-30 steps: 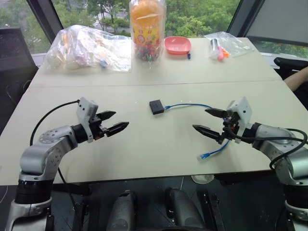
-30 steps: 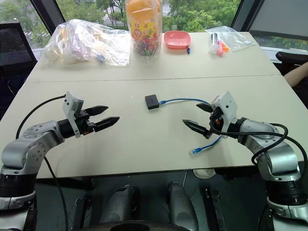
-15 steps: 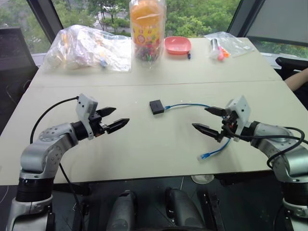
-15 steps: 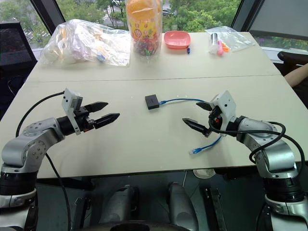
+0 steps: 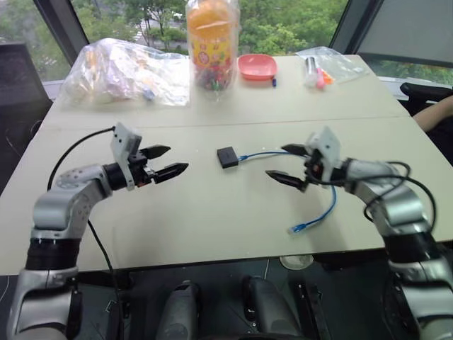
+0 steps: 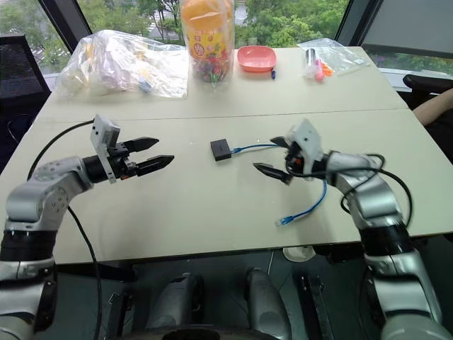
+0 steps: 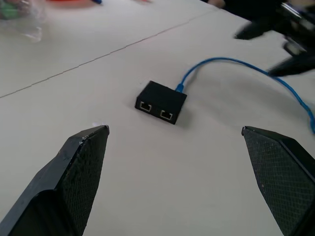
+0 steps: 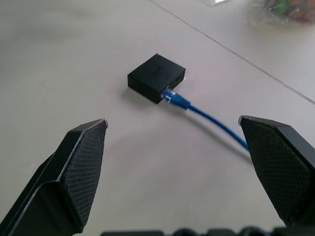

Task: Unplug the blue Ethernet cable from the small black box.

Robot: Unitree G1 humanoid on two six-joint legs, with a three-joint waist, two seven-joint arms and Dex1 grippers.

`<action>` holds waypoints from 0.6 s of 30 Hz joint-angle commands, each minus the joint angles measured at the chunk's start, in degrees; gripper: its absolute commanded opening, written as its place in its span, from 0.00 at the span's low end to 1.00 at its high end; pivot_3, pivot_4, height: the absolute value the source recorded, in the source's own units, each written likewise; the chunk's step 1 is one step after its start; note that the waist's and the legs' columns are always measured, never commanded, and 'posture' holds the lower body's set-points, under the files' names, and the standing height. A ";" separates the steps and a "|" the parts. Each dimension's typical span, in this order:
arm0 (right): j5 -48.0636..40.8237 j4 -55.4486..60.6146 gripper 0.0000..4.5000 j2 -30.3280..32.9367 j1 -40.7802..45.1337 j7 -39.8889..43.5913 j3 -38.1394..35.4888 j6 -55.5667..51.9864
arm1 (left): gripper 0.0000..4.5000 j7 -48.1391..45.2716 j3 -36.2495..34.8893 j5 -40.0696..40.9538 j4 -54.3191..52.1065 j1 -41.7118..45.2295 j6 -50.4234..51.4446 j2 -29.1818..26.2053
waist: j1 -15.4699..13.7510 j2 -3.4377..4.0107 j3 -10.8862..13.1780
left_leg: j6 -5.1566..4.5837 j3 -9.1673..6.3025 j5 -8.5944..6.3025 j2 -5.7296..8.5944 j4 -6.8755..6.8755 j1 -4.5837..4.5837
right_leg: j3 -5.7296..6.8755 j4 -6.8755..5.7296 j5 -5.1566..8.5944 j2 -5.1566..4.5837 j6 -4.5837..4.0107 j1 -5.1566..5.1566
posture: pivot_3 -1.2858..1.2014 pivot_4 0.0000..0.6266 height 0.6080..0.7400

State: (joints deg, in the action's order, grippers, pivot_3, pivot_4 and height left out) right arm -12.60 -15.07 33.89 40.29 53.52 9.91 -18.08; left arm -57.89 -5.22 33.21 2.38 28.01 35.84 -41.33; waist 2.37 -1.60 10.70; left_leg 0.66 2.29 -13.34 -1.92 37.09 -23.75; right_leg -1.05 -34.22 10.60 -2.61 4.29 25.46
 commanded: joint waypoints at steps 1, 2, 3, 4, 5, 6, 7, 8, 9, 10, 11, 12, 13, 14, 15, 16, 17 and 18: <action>6.49 -19.22 1.00 -5.06 10.01 4.02 4.66 10.10 | 0.99 -7.48 -0.48 2.87 0.60 3.05 2.57 -3.25 | 0.19 -0.01 0.00 | 0.00 -0.03 0.00 -0.01 -0.04 0.01 | 0.01 -0.01 0.01 0.01 0.00 -0.01 | 0.52 0.24 1.00; 7.62 -24.46 1.00 -6.53 12.51 4.52 5.19 12.31 | 0.99 -8.07 -0.71 3.07 0.58 3.44 3.02 -3.75 | 0.20 -0.01 0.00 | 0.00 -0.05 0.00 -0.02 -0.12 -0.01 | 0.03 0.00 0.04 0.02 0.04 0.00 | 0.52 0.24 1.00; 8.69 -29.39 1.00 -7.77 14.71 4.76 5.46 14.43 | 0.99 -8.29 -1.01 3.22 0.33 3.65 3.38 -4.06 | 0.19 0.00 0.00 | -0.08 -0.05 -0.05 -0.02 -0.14 -0.03 | 0.02 0.00 0.09 0.02 0.13 0.01 | 0.52 0.24 1.00; 10.02 -34.83 1.00 -9.05 16.98 4.45 5.75 16.65 | 0.99 -7.94 -1.67 3.35 -0.16 3.56 3.50 -4.22 | 0.11 0.00 0.00 | -0.16 -0.05 -0.09 -0.01 -0.13 -0.06 | 0.01 -0.02 0.12 0.02 0.18 0.02 | 0.52 0.24 1.00; 11.40 -40.60 1.00 -10.38 19.19 4.22 5.97 18.64 | 0.99 -7.07 -2.84 3.90 -1.07 3.04 3.93 -4.26 | 0.04 0.00 0.00 | -0.19 -0.08 -0.11 -0.01 -0.13 -0.13 | 0.03 -0.03 0.14 0.00 0.22 0.04 | 0.52 0.24 1.00; 12.62 -45.52 1.00 -11.44 21.00 4.49 6.17 20.46 | 0.99 -6.11 -3.97 4.63 -2.17 2.42 4.65 -4.21 | 0.00 0.00 0.00 | -0.20 -0.08 -0.13 0.02 -0.12 -0.23 | 0.03 -0.04 0.14 -0.04 0.26 0.12 | 0.52 0.24 1.00; 13.60 -49.99 1.00 -12.50 22.64 4.49 6.17 21.57 | 0.99 -5.04 -5.32 5.60 -3.69 1.23 5.59 -4.08 | 0.04 0.00 0.00 | -0.21 -0.07 -0.13 0.03 -0.10 -0.37 | 0.02 -0.03 0.08 -0.05 0.36 0.21 | 0.52 0.24 1.00; 14.81 -53.37 1.00 -13.29 23.87 3.61 6.25 22.63 | 0.99 -4.13 -6.38 6.32 -4.93 0.03 6.26 -3.89 | 0.14 0.00 0.00 | -0.21 -0.06 -0.13 0.03 -0.06 -0.55 | 0.02 -0.04 0.04 -0.08 0.42 0.35 | 0.52 0.24 1.00; 16.36 -56.20 1.00 -14.05 24.91 1.94 6.52 23.40 | 0.99 -2.99 -7.26 6.81 -6.42 -1.45 6.90 -3.62 | 0.16 0.00 0.00 | -0.21 -0.03 -0.13 0.04 -0.05 -0.65 | -0.02 -0.04 0.03 -0.11 0.44 0.49 | 0.52 0.24 1.00; 17.43 -58.31 0.94 -14.67 25.64 1.12 6.53 23.54 | 1.00 -1.94 -7.89 7.11 -7.77 -2.87 7.30 -3.39 | 0.19 0.00 0.00 | -0.20 0.01 -0.13 0.06 -0.05 -0.67 | -0.05 -0.05 0.02 -0.16 0.45 0.52 | 0.52 0.24 1.00; 18.17 -59.63 0.88 -15.04 26.09 0.71 6.44 23.70 | 1.00 -1.21 -8.26 7.28 -8.69 -3.76 7.58 -3.23 | 0.23 -0.01 -0.01 | -0.20 0.05 -0.13 0.07 -0.04 -0.63 | -0.09 -0.10 0.02 -0.18 0.45 0.51 | 0.52 0.24 1.00; 18.80 -60.52 0.80 -15.28 26.31 0.80 6.34 23.88 | 1.00 -0.35 -8.53 7.24 -9.92 -4.85 7.63 -3.15 | 0.22 -0.01 -0.01 | -0.20 0.06 -0.13 0.06 -0.01 -0.61 | -0.09 -0.10 0.02 -0.17 0.43 0.50 | 0.52 0.24 1.00; 19.20 -61.07 0.70 -15.73 26.64 1.78 6.21 23.84 | 1.00 0.69 -9.42 7.72 -11.74 -6.29 8.21 -3.22 | 0.21 -0.02 -0.01 | -0.18 0.05 -0.12 0.06 0.01 -0.56 | -0.09 -0.13 0.03 -0.17 0.42 0.46 | 0.52 0.24 1.00; 19.63 -61.39 0.60 -16.13 26.95 2.54 6.14 24.09 | 1.00 1.62 -10.43 8.44 -13.13 -7.41 8.86 -3.25 | 0.22 -0.01 -0.01 | -0.17 0.05 -0.11 0.06 0.01 -0.50 | -0.09 -0.13 0.07 -0.15 0.32 0.41 | 0.52 0.24 1.00; 20.00 -61.63 0.47 -16.42 27.17 3.06 5.99 24.29 | 1.00 2.35 -11.18 9.05 -14.12 -8.19 9.37 -3.27 | 0.17 -0.01 0.00 | -0.14 0.05 -0.09 0.05 0.01 -0.33 | -0.09 -0.18 0.09 -0.15 0.22 0.29 | 0.52 0.24 1.00; 20.36 -61.69 0.36 -16.74 27.41 3.48 5.84 24.85 | 1.00 2.99 -11.95 9.67 -14.71 -8.77 9.79 -3.27 | 0.16 -0.01 0.00 | -0.13 0.03 -0.09 0.04 0.01 -0.08 | -0.07 -0.20 0.09 -0.14 0.19 0.07 | 0.52 0.24 1.00; 20.47 -61.68 0.24 -17.13 27.66 3.98 5.42 25.26 | 1.00 3.62 -12.55 10.10 -14.98 -9.22 10.01 -3.26 | 0.16 -0.01 -0.01 | -0.13 0.00 -0.09 0.03 0.01 0.17 | -0.05 -0.20 0.09 -0.13 0.15 -0.15 | 0.52 0.24 1.00; 20.47 -61.45 0.11 -17.73 28.06 3.68 4.86 26.17 | 1.00 4.25 -12.79 9.94 -14.82 -9.54 9.79 -3.13 | 0.16 -0.01 0.00 | -0.12 -0.01 -0.09 0.02 0.01 0.35 | -0.04 -0.19 0.08 -0.12 0.12 -0.32 | 0.52 0.24 1.00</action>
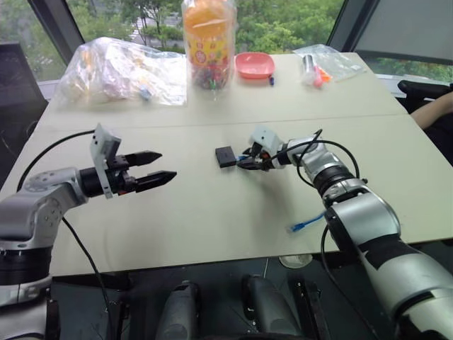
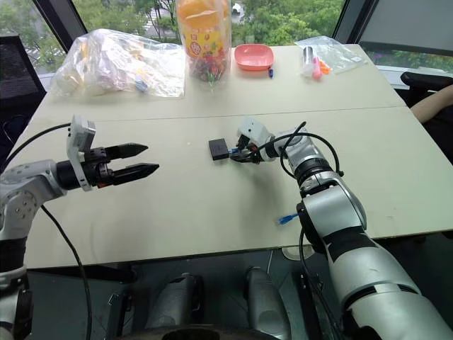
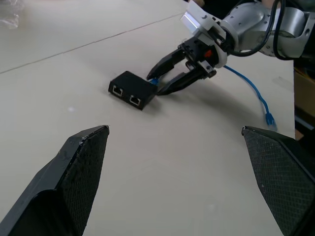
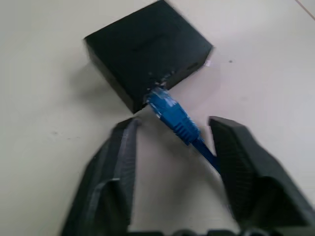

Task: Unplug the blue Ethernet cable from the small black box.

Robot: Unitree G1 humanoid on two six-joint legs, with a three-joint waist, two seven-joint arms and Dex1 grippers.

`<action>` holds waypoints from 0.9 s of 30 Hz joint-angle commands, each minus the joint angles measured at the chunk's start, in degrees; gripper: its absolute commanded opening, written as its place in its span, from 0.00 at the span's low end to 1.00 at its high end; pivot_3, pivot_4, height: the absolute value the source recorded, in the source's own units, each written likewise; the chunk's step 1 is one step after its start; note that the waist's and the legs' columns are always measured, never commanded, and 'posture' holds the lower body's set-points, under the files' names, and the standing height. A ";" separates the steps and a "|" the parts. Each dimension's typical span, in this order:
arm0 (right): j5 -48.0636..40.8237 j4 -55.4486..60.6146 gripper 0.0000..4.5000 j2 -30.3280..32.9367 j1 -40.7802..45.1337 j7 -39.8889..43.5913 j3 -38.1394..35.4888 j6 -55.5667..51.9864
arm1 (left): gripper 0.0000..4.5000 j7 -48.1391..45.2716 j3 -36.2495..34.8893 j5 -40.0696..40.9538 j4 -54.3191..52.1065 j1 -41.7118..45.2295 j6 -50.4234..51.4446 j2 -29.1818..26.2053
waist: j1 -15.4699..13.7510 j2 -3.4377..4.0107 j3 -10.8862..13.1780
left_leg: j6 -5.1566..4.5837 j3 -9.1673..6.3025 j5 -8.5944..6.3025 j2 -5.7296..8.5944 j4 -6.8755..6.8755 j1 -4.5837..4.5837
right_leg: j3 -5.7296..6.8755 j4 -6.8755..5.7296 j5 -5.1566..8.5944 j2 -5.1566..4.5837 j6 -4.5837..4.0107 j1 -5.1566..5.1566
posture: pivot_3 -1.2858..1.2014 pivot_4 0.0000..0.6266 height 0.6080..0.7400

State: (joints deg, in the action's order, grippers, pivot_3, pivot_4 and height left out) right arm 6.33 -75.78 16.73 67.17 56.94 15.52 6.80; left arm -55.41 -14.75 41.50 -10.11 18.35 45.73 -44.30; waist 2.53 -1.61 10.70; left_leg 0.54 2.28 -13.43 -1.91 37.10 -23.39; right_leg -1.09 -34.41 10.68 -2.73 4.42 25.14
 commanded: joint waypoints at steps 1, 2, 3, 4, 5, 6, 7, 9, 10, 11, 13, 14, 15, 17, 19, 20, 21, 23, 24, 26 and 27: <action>1.61 -0.58 0.00 -1.05 1.45 -0.02 -1.20 1.92 | 1.00 2.17 -3.46 1.58 -2.17 -0.19 -0.33 -0.14 | 0.06 0.00 0.00 | 0.00 -0.02 0.00 0.00 0.00 0.06 | 0.00 0.00 -0.01 0.00 -0.01 -0.06 | 0.52 0.24 1.00; 1.84 -0.39 0.00 -1.33 1.65 -0.62 -1.49 2.68 | 1.00 2.26 -3.33 1.34 -1.82 -0.23 -0.65 -0.12 | 0.15 0.00 0.00 | 0.01 -0.03 0.01 0.00 0.00 0.07 | 0.00 0.00 -0.04 0.01 -0.06 -0.06 | 0.52 0.24 1.00; 2.70 0.04 0.00 -1.12 1.79 -1.93 -1.23 4.42 | 1.00 2.31 -2.84 0.89 -1.04 0.34 -1.20 0.13 | 0.19 0.01 0.00 | 0.02 -0.02 0.01 0.00 0.00 0.08 | 0.00 -0.02 -0.06 0.02 -0.08 -0.05 | 0.52 0.24 1.00; 4.03 0.60 0.00 -0.72 1.91 -3.47 -0.52 6.40 | 1.00 2.39 -2.47 0.54 -0.07 1.11 -1.77 0.45 | 0.20 0.01 0.00 | 0.02 -0.02 0.02 0.00 -0.01 0.08 | 0.00 -0.03 -0.06 0.02 -0.08 -0.04 | 0.52 0.24 1.00; 5.10 1.41 0.00 -0.20 2.05 -5.53 -0.14 8.65 | 1.00 2.59 -2.13 0.25 1.62 2.46 -2.26 1.00 | 0.19 0.02 0.01 | 0.02 0.00 0.02 0.00 -0.02 0.06 | -0.01 -0.06 -0.06 0.03 -0.08 0.00 | 0.52 0.24 1.00; 6.25 2.47 0.00 0.41 2.12 -8.27 0.23 11.02 | 1.00 2.66 -1.67 -0.15 3.85 4.15 -2.80 1.65 | 0.12 0.02 0.01 | 0.02 0.01 0.02 0.00 -0.05 0.04 | -0.01 -0.07 -0.06 0.04 -0.07 0.05 | 0.52 0.24 1.00; 7.36 3.61 0.00 0.97 2.04 -11.04 0.49 13.39 | 1.00 2.46 -1.20 -0.56 6.19 5.89 -3.36 2.21 | -0.03 0.03 0.01 | 0.02 0.02 0.02 -0.01 -0.06 -0.02 | -0.01 -0.09 -0.05 0.06 -0.07 0.13 | 0.52 0.24 1.00; 10.85 7.93 0.00 3.11 0.35 -18.16 1.74 19.91 | 1.00 1.56 0.79 -1.97 13.07 11.41 -4.82 4.09 | -0.25 0.03 0.02 | 0.04 0.03 0.04 0.01 -0.05 -0.12 | -0.01 -0.16 -0.04 0.06 -0.04 0.24 | 0.52 0.24 1.00; 13.00 11.26 0.00 4.78 -1.45 -21.74 2.53 23.26 | 1.00 0.73 2.35 -2.93 17.10 14.78 -5.67 5.44 | -0.33 0.03 0.02 | 0.06 0.03 0.05 0.03 -0.05 -0.15 | -0.02 -0.17 -0.02 0.06 -0.01 0.25 | 0.52 0.24 1.00; 14.29 14.85 0.00 6.35 -3.60 -23.80 2.90 26.12 | 1.00 -0.51 4.00 -3.97 21.26 18.13 -6.53 6.82 | -0.58 0.02 0.01 | 0.07 0.03 0.05 0.04 -0.04 -0.16 | -0.03 -0.17 -0.01 0.05 0.01 0.25 | 0.52 0.24 1.00; 14.42 21.98 0.00 8.62 -8.04 -25.67 2.04 28.36 | 1.00 -3.40 7.23 -7.20 30.09 24.18 -9.79 9.39 | -0.99 -0.01 -0.01 | 0.07 0.06 0.05 0.08 -0.03 -0.16 | -0.05 -0.09 0.01 0.04 0.05 0.19 | 0.52 0.24 1.00; 13.85 25.70 0.00 9.78 -10.33 -25.08 1.53 28.51 | 1.00 -4.31 8.59 -9.38 35.14 27.10 -12.44 10.72 | -1.17 -0.02 -0.02 | 0.07 0.06 0.05 0.09 -0.04 -0.15 | -0.05 -0.03 0.01 0.03 0.07 0.13 | 0.52 0.24 1.00; 12.87 29.72 0.00 11.01 -12.92 -24.50 0.73 28.09 | 1.00 -4.54 9.43 -11.26 41.05 30.42 -14.99 12.54 | -1.32 -0.02 -0.02 | 0.07 0.11 0.05 0.09 -0.04 -0.15 | -0.07 0.02 -0.01 0.04 0.09 0.12 | 0.52 0.24 1.00; 12.72 36.16 0.00 13.07 -17.12 -25.32 -0.52 26.78 | 1.00 -5.51 10.33 -13.95 51.28 36.19 -19.46 15.77 | -1.47 -0.01 -0.01 | 0.06 0.16 0.05 0.10 -0.05 -0.16 | -0.11 0.05 -0.07 0.05 0.24 0.12 | 0.52 0.24 1.00; 14.03 40.53 0.00 14.73 -19.94 -27.34 -1.40 25.67 | 1.00 -7.40 10.58 -15.66 59.66 41.42 -22.74 18.88 | -1.48 -0.01 0.00 | 0.04 0.19 0.05 0.10 -0.05 -0.18 | -0.12 0.07 -0.07 0.05 0.25 0.14 | 0.52 0.24 1.00; 14.38 42.01 0.00 15.20 -20.77 -28.12 -1.73 25.09 | 1.00 -8.40 10.48 -16.29 62.97 43.50 -24.01 20.02 | -1.45 -0.02 0.01 | 0.04 0.20 0.04 0.10 -0.04 -0.20 | -0.14 0.07 -0.07 0.05 0.25 0.17 | 0.52 0.24 1.00; 14.14 43.16 0.00 15.39 -21.38 -28.56 -2.16 24.27 | 1.00 -9.43 10.16 -16.71 66.09 45.57 -24.85 21.13 | -1.32 -0.04 0.02 | 0.04 0.22 0.05 0.10 -0.03 -0.22 | -0.15 0.08 -0.06 0.05 0.23 0.19 | 0.52 0.24 1.00; 14.32 44.33 0.00 16.03 -22.33 -28.45 -2.15 23.09 | 1.00 -13.69 9.61 -16.98 70.75 48.88 -24.77 22.81 | -1.06 -0.05 0.02 | 0.02 0.27 0.04 0.09 -0.02 -0.22 | -0.18 0.09 -0.04 0.06 0.18 0.21 | 0.52 0.24 1.00; 14.74 44.70 0.00 16.28 -22.61 -28.33 -1.91 22.78 | 1.00 -15.68 9.45 -17.18 72.37 49.94 -24.67 23.21 | -0.94 -0.05 0.02 | 0.01 0.26 0.03 0.08 -0.02 -0.21 | -0.19 0.09 -0.03 0.07 0.18 0.21 | 0.52 0.24 1.00; 15.19 46.07 0.00 16.37 -23.16 -28.65 -1.79 21.93 | 1.00 -16.22 9.20 -18.36 75.40 51.58 -26.34 24.41 | -0.44 -0.05 0.02 | -0.02 0.24 0.02 0.08 -0.03 -0.20 | -0.19 0.08 -0.03 0.10 0.18 0.20 | 0.52 0.24 1.00; 15.09 46.83 0.00 16.33 -23.42 -28.76 -1.90 21.53 | 1.00 -15.80 9.09 -18.94 76.60 52.22 -27.28 25.09 | -0.28 -0.05 0.02 | -0.02 0.23 0.01 0.07 -0.04 -0.20 | -0.19 0.08 -0.03 0.10 0.19 0.20 | 0.52 0.24 1.00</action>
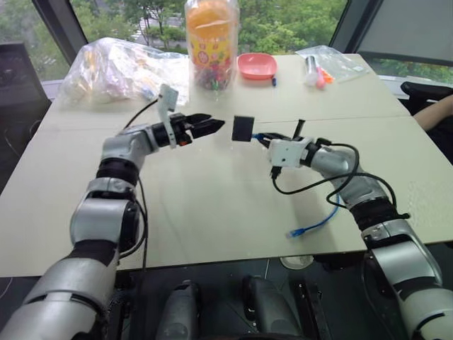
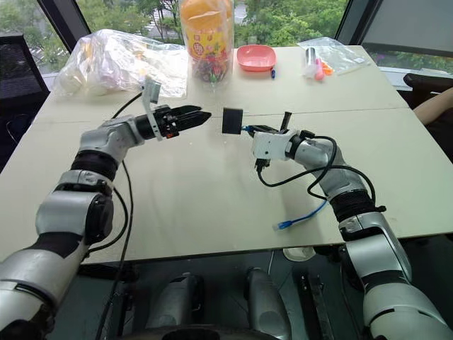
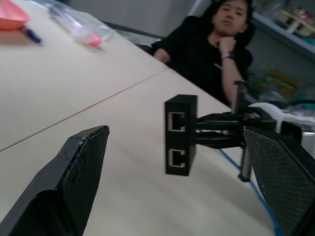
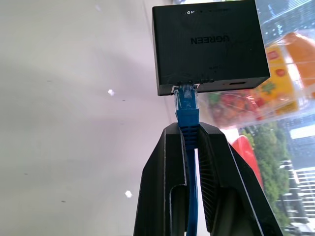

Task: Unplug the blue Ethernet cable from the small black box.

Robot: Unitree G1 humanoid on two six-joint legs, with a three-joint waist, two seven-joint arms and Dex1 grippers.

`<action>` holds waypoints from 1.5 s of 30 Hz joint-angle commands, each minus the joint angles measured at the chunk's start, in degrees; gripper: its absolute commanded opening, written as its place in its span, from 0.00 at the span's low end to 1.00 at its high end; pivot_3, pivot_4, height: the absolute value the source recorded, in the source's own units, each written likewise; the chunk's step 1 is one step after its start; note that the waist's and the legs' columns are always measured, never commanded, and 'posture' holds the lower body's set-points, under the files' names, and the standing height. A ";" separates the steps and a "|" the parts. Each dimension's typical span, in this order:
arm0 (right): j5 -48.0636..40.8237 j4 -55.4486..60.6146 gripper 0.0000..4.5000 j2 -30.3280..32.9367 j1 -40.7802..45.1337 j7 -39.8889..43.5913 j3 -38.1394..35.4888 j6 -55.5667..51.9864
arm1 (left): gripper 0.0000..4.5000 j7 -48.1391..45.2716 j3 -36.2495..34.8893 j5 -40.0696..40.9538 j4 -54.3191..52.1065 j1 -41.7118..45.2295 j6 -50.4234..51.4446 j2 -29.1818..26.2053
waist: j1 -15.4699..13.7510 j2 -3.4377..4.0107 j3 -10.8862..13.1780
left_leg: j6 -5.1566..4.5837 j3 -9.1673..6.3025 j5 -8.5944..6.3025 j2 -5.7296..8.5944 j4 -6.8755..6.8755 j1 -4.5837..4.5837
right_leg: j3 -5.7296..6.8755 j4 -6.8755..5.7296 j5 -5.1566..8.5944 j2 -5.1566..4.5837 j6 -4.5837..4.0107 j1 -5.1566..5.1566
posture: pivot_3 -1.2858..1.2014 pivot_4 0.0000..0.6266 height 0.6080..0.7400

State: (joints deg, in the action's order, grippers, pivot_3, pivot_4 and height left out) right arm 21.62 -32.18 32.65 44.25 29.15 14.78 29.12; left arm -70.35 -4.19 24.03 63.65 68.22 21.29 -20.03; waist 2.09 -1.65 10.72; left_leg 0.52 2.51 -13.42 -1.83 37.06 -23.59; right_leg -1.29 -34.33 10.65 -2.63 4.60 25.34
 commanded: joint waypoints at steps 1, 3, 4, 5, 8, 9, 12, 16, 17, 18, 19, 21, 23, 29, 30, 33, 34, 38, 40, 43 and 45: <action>-0.27 3.79 0.00 0.40 -0.71 -1.01 -1.24 -1.09 | 1.00 -0.67 -1.58 -1.91 3.75 2.82 -3.52 1.28 | 0.26 0.00 0.00 | -0.02 -0.01 -0.01 0.00 0.00 0.00 | 0.00 0.00 0.00 0.00 0.02 0.00 | 0.52 0.24 1.00; -0.22 4.40 0.00 0.28 -0.85 -1.20 -1.23 -1.57 | 1.00 -0.41 -2.01 -2.52 5.15 3.66 -4.32 1.97 | 0.39 0.00 0.00 | -0.03 -0.01 -0.01 0.00 0.00 0.00 | -0.02 0.00 -0.02 0.00 0.06 0.00 | 0.52 0.24 1.00; -0.17 4.65 0.00 0.23 -0.95 -1.23 -1.18 -1.78 | 1.00 -0.14 -2.27 -2.85 5.76 4.02 -4.72 2.38 | 0.45 0.00 0.00 | -0.03 -0.01 -0.02 0.00 0.00 0.00 | -0.03 0.00 -0.02 -0.01 0.07 0.00 | 0.52 0.24 1.00; -0.04 4.87 0.00 0.28 -1.07 -1.26 -1.08 -1.82 | 1.00 -0.17 -2.59 -3.19 6.37 4.34 -4.98 2.83 | 0.46 -0.01 0.00 | -0.03 0.00 -0.02 0.00 0.01 0.00 | -0.04 0.00 -0.04 0.00 0.09 0.00 | 0.52 0.24 1.00; 0.15 6.15 0.00 0.26 -1.37 -1.54 -0.99 -2.14 | 0.88 0.12 -2.84 -4.62 7.80 5.02 -6.05 4.49 | 0.34 -0.01 0.00 | -0.03 -0.01 -0.01 0.00 0.01 0.00 | -0.04 -0.01 -0.06 0.00 0.14 0.00 | 0.52 0.24 1.00; 0.18 6.72 0.00 0.20 -1.41 -1.51 -0.96 -2.33 | 0.83 0.37 -3.02 -4.98 8.20 5.20 -6.27 4.95 | 0.31 -0.01 0.01 | -0.03 -0.01 -0.01 0.00 0.01 0.00 | -0.04 -0.01 -0.06 0.00 0.14 0.00 | 0.52 0.24 1.00; 0.22 8.95 0.00 -0.10 -1.74 -1.02 -0.73 -3.03 | 0.54 2.03 -4.41 -5.26 9.28 5.83 -6.62 6.09 | 0.25 -0.01 0.01 | -0.03 -0.01 -0.02 0.01 0.03 -0.03 | -0.04 0.00 -0.06 -0.01 0.15 0.00 | 0.52 0.24 1.00; -0.02 12.71 0.00 -0.34 -2.95 -0.08 -0.46 -4.64 | 0.18 1.28 -5.63 -5.86 9.83 6.39 -6.15 6.63 | 0.26 -0.02 0.01 | -0.04 -0.03 -0.02 0.01 0.02 -0.03 | -0.04 -0.01 -0.06 0.00 0.18 0.00 | 0.52 0.24 1.00; -0.25 13.84 0.00 -0.42 -3.38 0.37 -0.34 -5.15 | 0.11 1.29 -5.92 -5.99 9.89 6.53 -6.09 6.69 | 0.26 -0.02 0.01 | -0.04 -0.03 -0.02 0.01 0.02 -0.03 | -0.04 -0.01 -0.06 0.00 0.18 -0.01 | 0.52 0.24 1.00; -0.58 14.81 0.00 -0.47 -3.78 0.94 -0.25 -5.69 | 0.11 1.32 -6.12 -6.17 9.93 6.63 -6.10 6.71 | 0.27 -0.02 0.01 | -0.04 -0.03 -0.02 0.02 0.02 -0.03 | -0.04 -0.01 -0.06 0.00 0.18 -0.01 | 0.52 0.24 1.00; -1.36 15.79 0.00 -0.58 -4.28 1.53 -0.49 -6.56 | 0.11 1.20 -6.24 -6.34 9.95 6.69 -6.11 6.71 | 0.28 -0.02 0.01 | -0.04 -0.03 -0.02 0.02 0.03 -0.03 | -0.04 -0.01 -0.06 0.00 0.17 -0.01 | 0.52 0.24 1.00; -3.73 17.56 0.20 -0.61 -5.54 4.24 -0.94 -9.45 | 0.11 1.44 -6.45 -6.64 9.97 6.70 -6.17 6.61 | 0.31 -0.02 0.01 | -0.04 -0.04 -0.02 0.01 0.02 -0.03 | -0.04 -0.01 -0.06 0.00 0.18 0.00 | 0.52 0.24 1.00; -3.18 18.90 0.38 -0.09 -6.96 4.08 -1.60 -11.82 | 0.11 2.16 -7.19 -6.47 9.98 6.53 -6.00 6.37 | 0.31 -0.02 0.01 | -0.04 -0.05 -0.02 0.01 0.02 -0.02 | -0.04 -0.02 -0.07 0.01 0.19 0.00 | 0.52 0.24 1.00; -25.03 32.32 0.96 -9.82 -18.00 3.29 -13.28 -37.85 | 0.11 2.73 -14.81 -0.92 9.87 5.21 0.84 4.45 | 0.02 -0.05 0.01 | -0.04 -0.08 -0.02 0.00 0.04 -0.04 | -0.03 -0.03 -0.07 0.00 0.19 -0.01 | 0.52 0.24 1.00; -32.54 35.51 0.96 -14.23 -19.79 2.10 -16.21 -44.32 | 0.11 1.57 -16.51 0.73 9.66 4.87 3.56 4.03 | 0.24 -0.05 0.01 | -0.04 -0.12 -0.02 -0.01 0.03 -0.04 | -0.01 -0.05 -0.08 0.00 0.20 -0.02 | 0.52 0.24 1.00; -50.63 41.70 0.96 -24.25 -21.59 -0.77 -22.22 -57.50 | 0.11 -0.79 -19.18 3.33 8.67 3.59 9.11 3.80 | 0.40 -0.03 0.02 | -0.04 -0.20 -0.02 -0.05 0.03 0.00 | 0.04 -0.21 -0.09 0.02 0.22 0.00 | 0.52 0.24 1.00; -55.16 42.66 0.96 -27.27 -21.47 -2.32 -23.82 -59.74 | 0.11 -1.49 -19.43 3.73 8.08 3.07 10.53 4.07 | 0.36 -0.03 0.02 | -0.04 -0.22 -0.02 -0.05 0.03 0.01 | 0.05 -0.26 -0.09 0.02 0.22 0.00 | 0.52 0.24 1.00; -64.46 43.20 0.96 -35.59 -19.64 -9.69 -28.23 -62.51 | 0.11 -4.03 -19.28 4.93 5.25 1.45 15.45 4.98 | 0.24 -0.03 0.02 | -0.04 -0.28 -0.02 -0.06 0.16 0.09 | 0.07 -0.54 -0.09 0.00 0.20 0.00 | 0.52 0.24 1.00; -65.82 42.56 0.96 -38.31 -18.65 -11.44 -28.72 -60.71 | 0.11 -5.53 -18.78 5.39 3.11 0.63 17.93 5.46 | 0.17 -0.03 0.02 | -0.04 -0.32 -0.02 -0.04 0.20 0.10 | 0.09 -0.57 -0.08 -0.01 0.19 0.00 | 0.52 0.24 1.00; -67.83 41.43 0.96 -41.15 -17.19 -12.80 -29.03 -58.80 | 0.11 -5.86 -18.38 6.04 0.25 -0.39 20.33 6.01 | 0.23 -0.03 0.02 | -0.04 -0.33 -0.02 -0.04 0.19 0.09 | 0.09 -0.59 -0.07 -0.01 0.20 0.00 | 0.52 0.24 1.00; -67.63 40.89 0.96 -41.54 -16.80 -12.55 -28.13 -58.18 | 0.11 -5.55 -18.42 6.18 -0.94 -0.80 21.12 6.14 | 0.33 -0.03 0.01 | -0.04 -0.33 -0.02 -0.03 0.16 0.09 | 0.09 -0.62 -0.06 0.00 0.23 0.01 | 0.52 0.24 1.00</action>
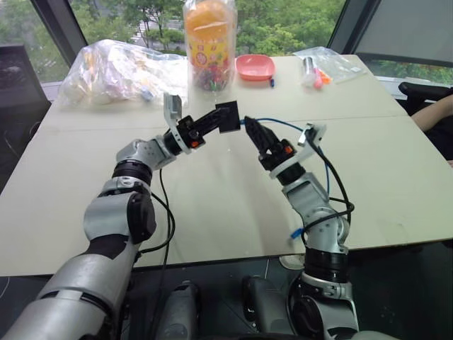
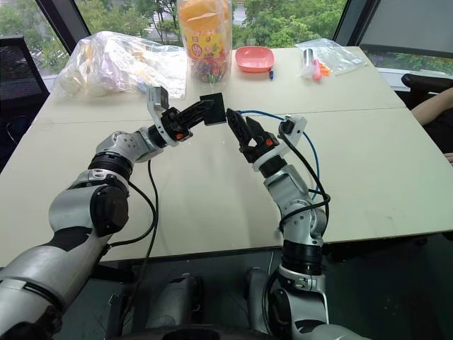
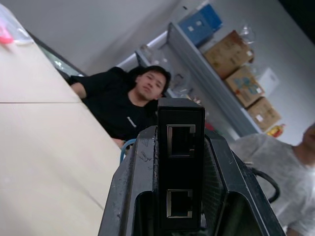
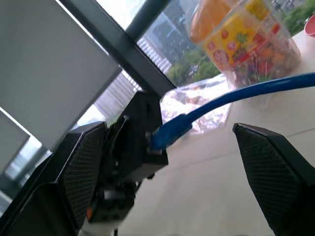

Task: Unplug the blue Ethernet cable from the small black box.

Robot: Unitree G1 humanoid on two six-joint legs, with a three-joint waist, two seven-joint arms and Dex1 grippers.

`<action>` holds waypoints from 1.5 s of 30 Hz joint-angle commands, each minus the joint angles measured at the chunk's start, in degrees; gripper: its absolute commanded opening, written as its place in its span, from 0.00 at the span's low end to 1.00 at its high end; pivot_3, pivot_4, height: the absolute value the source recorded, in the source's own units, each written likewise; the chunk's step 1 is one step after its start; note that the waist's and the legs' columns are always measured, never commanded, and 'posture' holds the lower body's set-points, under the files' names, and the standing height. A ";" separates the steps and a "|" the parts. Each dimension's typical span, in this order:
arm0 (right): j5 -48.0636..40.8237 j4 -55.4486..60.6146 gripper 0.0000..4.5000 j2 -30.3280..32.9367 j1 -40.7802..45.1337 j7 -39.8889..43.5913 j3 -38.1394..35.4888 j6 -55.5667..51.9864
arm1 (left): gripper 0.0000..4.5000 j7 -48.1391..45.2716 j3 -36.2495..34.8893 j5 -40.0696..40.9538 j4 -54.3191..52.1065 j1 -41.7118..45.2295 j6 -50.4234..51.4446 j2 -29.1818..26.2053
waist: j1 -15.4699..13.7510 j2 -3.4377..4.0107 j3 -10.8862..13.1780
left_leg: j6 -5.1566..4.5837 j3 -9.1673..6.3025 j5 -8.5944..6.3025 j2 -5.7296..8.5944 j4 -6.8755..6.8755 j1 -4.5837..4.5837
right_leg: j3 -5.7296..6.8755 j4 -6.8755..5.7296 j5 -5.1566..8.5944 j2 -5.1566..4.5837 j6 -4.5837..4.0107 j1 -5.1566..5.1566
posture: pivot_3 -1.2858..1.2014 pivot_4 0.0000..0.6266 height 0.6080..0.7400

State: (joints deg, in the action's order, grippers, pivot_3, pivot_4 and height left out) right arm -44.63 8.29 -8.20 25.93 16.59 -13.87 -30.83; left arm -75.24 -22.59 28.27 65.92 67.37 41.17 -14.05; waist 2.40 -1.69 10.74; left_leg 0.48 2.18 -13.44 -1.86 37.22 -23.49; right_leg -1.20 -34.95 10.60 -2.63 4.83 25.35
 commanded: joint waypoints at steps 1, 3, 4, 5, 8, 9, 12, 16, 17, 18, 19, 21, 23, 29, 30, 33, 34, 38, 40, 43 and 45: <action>-1.37 0.16 0.96 -0.65 1.55 0.12 0.92 1.88 | 0.11 -0.46 -0.09 2.02 -3.70 -0.06 1.58 0.21 | 0.05 0.00 0.00 | 0.00 0.00 0.00 0.00 -0.01 0.00 | 0.00 -0.03 0.01 0.00 0.02 0.01 | 0.52 0.24 1.00; -1.31 -0.34 0.96 -0.56 1.56 0.18 1.52 2.33 | 0.11 -0.25 -0.15 2.29 -4.51 -0.23 2.24 0.27 | 0.07 0.00 0.00 | 0.00 -0.02 0.00 0.01 -0.02 0.00 | 0.01 -0.06 0.03 0.01 0.04 0.02 | 0.52 0.24 1.00; -1.22 -0.55 0.96 -0.55 1.57 0.15 1.72 2.63 | 0.11 -0.17 -0.14 2.44 -4.75 -0.27 2.47 0.27 | 0.09 0.00 0.00 | 0.00 -0.02 0.00 0.01 -0.02 0.00 | 0.01 -0.08 0.03 0.01 0.04 0.03 | 0.52 0.24 1.00; -0.96 -0.80 0.96 -0.44 1.57 0.24 1.99 2.92 | 0.11 -0.11 -0.15 2.58 -4.89 -0.25 2.63 0.30 | 0.14 0.00 0.00 | 0.00 -0.03 0.00 0.01 -0.02 0.01 | 0.01 -0.08 0.03 0.01 0.04 0.04 | 0.52 0.24 1.00; -1.26 -1.18 0.96 -0.15 1.59 0.61 2.31 3.26 | 0.11 0.51 -0.44 3.10 -5.06 -0.22 2.83 0.47 | 0.14 0.00 0.00 | 0.00 -0.04 0.00 0.01 -0.02 0.01 | 0.01 -0.10 0.03 0.02 0.03 0.05 | 0.52 0.24 1.00; -1.50 -1.34 0.96 -0.11 1.67 0.67 2.33 3.36 | 0.11 0.63 -0.49 3.24 -5.05 -0.22 2.83 0.50 | 0.12 0.00 0.00 | 0.00 -0.05 0.00 0.01 -0.02 0.01 | 0.01 -0.11 0.03 0.02 0.03 0.05 | 0.52 0.24 1.00; -1.94 -1.68 0.96 0.06 1.82 1.14 2.51 3.54 | 0.11 0.95 -0.41 3.64 -5.15 -0.30 2.82 0.65 | 0.12 0.00 0.00 | 0.00 -0.05 0.00 0.01 -0.02 0.01 | 0.02 -0.10 0.03 0.02 0.03 0.05 | 0.52 0.24 1.00; -2.19 -2.02 0.90 0.09 1.95 1.49 2.55 3.76 | 0.11 1.18 -0.28 4.07 -5.48 -0.48 3.01 0.78 | 0.12 0.00 0.00 | 0.00 -0.05 0.00 0.01 -0.02 0.01 | 0.02 -0.10 0.03 0.02 0.03 0.05 | 0.52 0.24 1.00; -2.27 -1.97 0.84 -0.01 1.88 1.70 2.70 3.78 | 0.11 1.21 -0.24 4.11 -5.61 -0.57 3.06 0.78 | 0.12 0.00 0.00 | 0.00 -0.05 0.00 0.01 -0.02 0.01 | 0.02 -0.10 0.03 0.02 0.03 0.05 | 0.52 0.24 1.00; -2.35 -1.97 0.77 -0.05 1.87 1.86 2.77 3.78 | 0.11 1.27 -0.22 4.14 -5.69 -0.61 3.07 0.80 | 0.12 0.00 0.00 | 0.00 -0.05 0.00 0.01 -0.02 0.01 | 0.02 -0.10 0.03 0.02 0.03 0.05 | 0.52 0.24 1.00; -2.61 -1.88 0.67 -0.21 1.80 2.10 2.87 3.78 | 0.11 1.30 -0.22 4.19 -5.81 -0.68 3.14 0.77 | 0.12 0.00 0.00 | 0.00 -0.06 0.00 0.01 -0.02 0.01 | 0.02 -0.10 0.03 0.02 0.03 0.05 | 0.52 0.24 1.00; -3.03 -1.63 0.43 -0.33 1.62 2.59 3.19 3.69 | 0.11 1.41 -0.26 4.26 -6.05 -0.81 3.25 0.73 | 0.12 0.00 0.00 | 0.00 -0.06 0.00 0.01 -0.02 0.01 | 0.02 -0.10 0.03 0.02 0.03 0.05 | 0.52 0.24 1.00; -3.34 -1.48 0.21 -0.38 1.49 2.91 3.40 3.65 | 0.11 1.54 -0.31 4.32 -6.17 -0.87 3.32 0.71 | 0.13 0.00 0.00 | 0.00 -0.06 0.00 0.01 -0.02 0.01 | 0.02 -0.10 0.03 0.02 0.03 0.05 | 0.52 0.24 1.00; -2.74 -1.84 0.02 0.19 1.11 3.81 5.31 3.07 | 0.11 2.35 -0.53 5.09 -6.18 -0.79 3.29 0.60 | 0.12 0.00 0.00 | 0.00 -0.07 0.00 0.00 -0.03 0.01 | 0.03 -0.10 0.04 0.01 0.02 0.05 | 0.52 0.24 1.00; -2.65 -1.91 0.02 0.22 1.05 3.87 5.64 2.91 | 0.11 2.45 -0.57 5.18 -6.17 -0.79 3.28 0.60 | 0.12 0.00 0.00 | 0.00 -0.07 0.00 0.00 -0.03 0.01 | 0.03 -0.10 0.04 0.01 0.02 0.05 | 0.52 0.24 1.00; -2.52 -2.31 0.02 0.23 1.17 3.69 5.94 2.95 | 0.11 2.80 -0.66 5.35 -6.02 -0.77 3.06 0.57 | 0.11 0.00 0.00 | 0.00 -0.07 0.00 0.01 -0.03 0.01 | 0.03 -0.10 0.04 0.01 0.02 0.05 | 0.52 0.24 1.00; -2.55 -2.41 0.02 0.23 1.23 3.54 5.83 3.02 | 0.11 2.94 -0.69 5.36 -5.96 -0.76 2.94 0.47 | 0.11 0.00 0.00 | 0.00 -0.07 0.00 0.01 -0.03 0.01 | 0.03 -0.10 0.04 0.01 0.02 0.05 | 0.52 0.24 1.00; -4.06 -4.57 0.02 1.22 3.50 0.43 -0.06 6.06 | 0.11 1.51 -0.62 5.29 -6.22 -0.75 3.94 -2.65 | 0.21 0.00 0.00 | 0.00 -0.06 0.00 0.00 -0.03 0.01 | 0.02 -0.09 0.04 0.02 0.02 0.06 | 0.52 0.24 1.00; -4.56 -5.63 0.02 3.30 4.31 -0.21 -2.64 6.99 | 0.11 0.01 -0.15 4.88 -6.21 -1.08 4.61 -5.30 | 0.23 0.01 0.00 | 0.00 -0.07 0.00 -0.01 -0.06 0.02 | 0.03 -0.10 0.04 0.04 0.01 0.07 | 0.52 0.24 1.00; -5.48 -6.44 0.02 5.47 4.80 -0.41 -4.10 7.24 | 0.11 -0.37 0.15 4.59 -5.32 -1.04 4.30 -7.75 | 0.14 0.01 0.00 | 0.00 -0.08 0.00 -0.01 -0.08 0.02 | 0.04 -0.10 0.05 0.03 0.00 0.08 | 0.52 0.24 1.00; -5.63 -6.49 0.02 6.17 4.69 -0.34 -3.42 7.12 | 0.11 0.05 -0.01 4.73 -4.78 -0.76 3.70 -8.14 | 0.01 0.01 0.00 | 0.00 -0.08 0.00 0.00 -0.08 0.01 | 0.04 -0.10 0.06 0.01 0.02 0.07 | 0.52 0.24 1.00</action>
State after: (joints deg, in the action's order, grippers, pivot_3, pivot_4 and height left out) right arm -49.83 0.02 -5.10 30.95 18.24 -9.73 -27.62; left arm -73.78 -20.97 32.24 61.85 66.06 45.88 -17.75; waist 2.41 -1.68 10.74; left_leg 0.47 2.10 -13.45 -1.86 37.14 -23.50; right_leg -1.15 -35.04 10.67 -2.64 4.86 25.42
